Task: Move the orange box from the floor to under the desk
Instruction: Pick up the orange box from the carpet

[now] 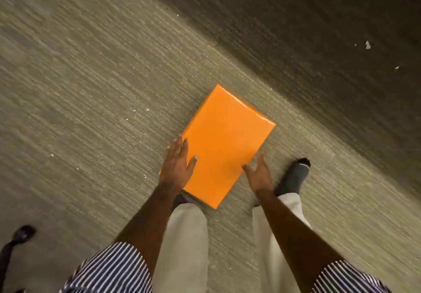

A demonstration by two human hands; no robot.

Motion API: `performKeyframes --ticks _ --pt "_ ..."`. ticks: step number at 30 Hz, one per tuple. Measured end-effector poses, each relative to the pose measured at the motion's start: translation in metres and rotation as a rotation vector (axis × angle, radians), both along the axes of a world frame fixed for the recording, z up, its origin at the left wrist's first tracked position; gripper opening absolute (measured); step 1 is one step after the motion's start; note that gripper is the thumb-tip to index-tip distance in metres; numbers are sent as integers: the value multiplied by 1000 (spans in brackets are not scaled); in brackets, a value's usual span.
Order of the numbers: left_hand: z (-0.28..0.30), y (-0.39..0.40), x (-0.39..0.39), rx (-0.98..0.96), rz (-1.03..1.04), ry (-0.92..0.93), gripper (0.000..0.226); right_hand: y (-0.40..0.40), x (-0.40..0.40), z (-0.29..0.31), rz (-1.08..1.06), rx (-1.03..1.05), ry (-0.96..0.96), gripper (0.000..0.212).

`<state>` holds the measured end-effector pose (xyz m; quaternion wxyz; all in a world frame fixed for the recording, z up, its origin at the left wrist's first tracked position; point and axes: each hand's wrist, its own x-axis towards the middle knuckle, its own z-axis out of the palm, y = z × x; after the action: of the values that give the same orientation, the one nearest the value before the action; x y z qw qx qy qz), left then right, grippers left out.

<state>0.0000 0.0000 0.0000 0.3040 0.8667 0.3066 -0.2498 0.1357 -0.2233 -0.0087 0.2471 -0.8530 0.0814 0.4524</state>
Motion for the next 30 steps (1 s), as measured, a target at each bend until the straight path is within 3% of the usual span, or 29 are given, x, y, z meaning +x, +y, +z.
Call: performKeyframes --ticks 4,8,12,18,24,30 --pt "-31 3 -13 -29 218 63 72 5 -17 -33 -262 43 199 85" --pt "-53 8 -25 -12 257 141 73 12 -32 -52 -493 203 289 78" --pt "-68 20 -27 -69 347 284 76 17 -33 -63 -573 79 450 82" --pt "-64 26 -24 -243 367 338 68 8 -25 -54 -628 98 389 73" --pt "-29 12 -16 -330 359 340 83 -9 -6 -15 -621 210 312 116" --pt "20 2 9 -270 412 232 93 -22 13 35 -526 280 212 111"
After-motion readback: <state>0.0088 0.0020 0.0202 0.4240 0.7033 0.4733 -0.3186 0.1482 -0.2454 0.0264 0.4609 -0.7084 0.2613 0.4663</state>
